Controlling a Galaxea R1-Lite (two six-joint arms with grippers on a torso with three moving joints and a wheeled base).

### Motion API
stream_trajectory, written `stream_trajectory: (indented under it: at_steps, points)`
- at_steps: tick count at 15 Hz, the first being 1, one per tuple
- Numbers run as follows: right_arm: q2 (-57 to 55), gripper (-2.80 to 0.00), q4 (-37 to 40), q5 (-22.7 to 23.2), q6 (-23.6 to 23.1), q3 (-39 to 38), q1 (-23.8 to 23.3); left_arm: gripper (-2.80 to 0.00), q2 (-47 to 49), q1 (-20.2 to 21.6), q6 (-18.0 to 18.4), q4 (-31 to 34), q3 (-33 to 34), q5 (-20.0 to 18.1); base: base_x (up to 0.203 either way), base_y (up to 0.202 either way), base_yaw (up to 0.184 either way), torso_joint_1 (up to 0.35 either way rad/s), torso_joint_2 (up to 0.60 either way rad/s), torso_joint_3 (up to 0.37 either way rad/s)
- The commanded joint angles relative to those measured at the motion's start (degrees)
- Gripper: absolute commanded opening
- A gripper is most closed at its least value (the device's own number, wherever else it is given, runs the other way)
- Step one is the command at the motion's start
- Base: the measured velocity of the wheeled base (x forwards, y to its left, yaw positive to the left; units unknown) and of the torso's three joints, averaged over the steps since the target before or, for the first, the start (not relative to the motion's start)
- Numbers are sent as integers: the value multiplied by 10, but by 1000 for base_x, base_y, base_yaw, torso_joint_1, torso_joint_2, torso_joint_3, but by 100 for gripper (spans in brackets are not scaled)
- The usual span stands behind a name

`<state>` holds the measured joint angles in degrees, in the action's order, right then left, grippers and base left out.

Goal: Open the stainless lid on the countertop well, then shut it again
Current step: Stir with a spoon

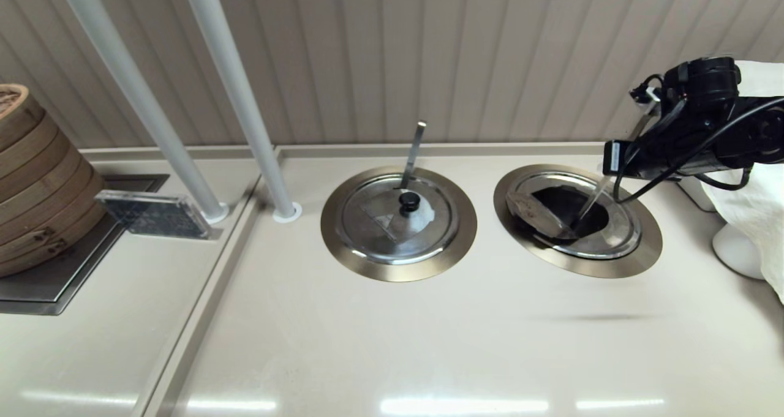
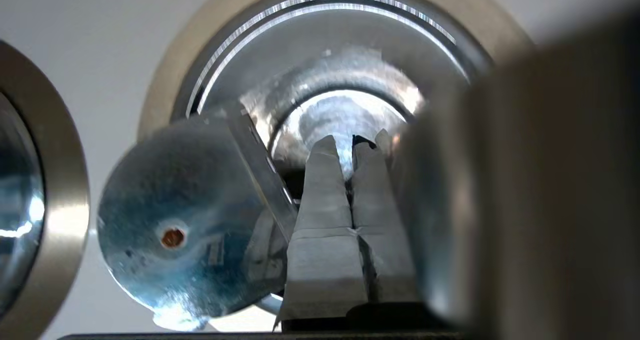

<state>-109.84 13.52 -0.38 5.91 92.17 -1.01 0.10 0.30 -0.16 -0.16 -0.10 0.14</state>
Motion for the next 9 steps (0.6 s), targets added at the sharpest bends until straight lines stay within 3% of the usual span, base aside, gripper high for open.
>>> stream_trajectory:
  at_steps: [1, 5, 9]
  points:
    - [-13, -280, 7, -22, -7, 5, -2, -280, 0, 0, 0, 0, 0, 0, 0, 0, 0, 0, 0, 0]
    - [-35, -280, -39, -58, 0, 16, -4, -280, 0, 0, 0, 0, 0, 0, 0, 0, 0, 0, 0, 0]
    - [-44, -280, -41, -60, 78, 52, 2, -280, 0, 0, 0, 0, 0, 0, 0, 0, 0, 0, 0, 0]
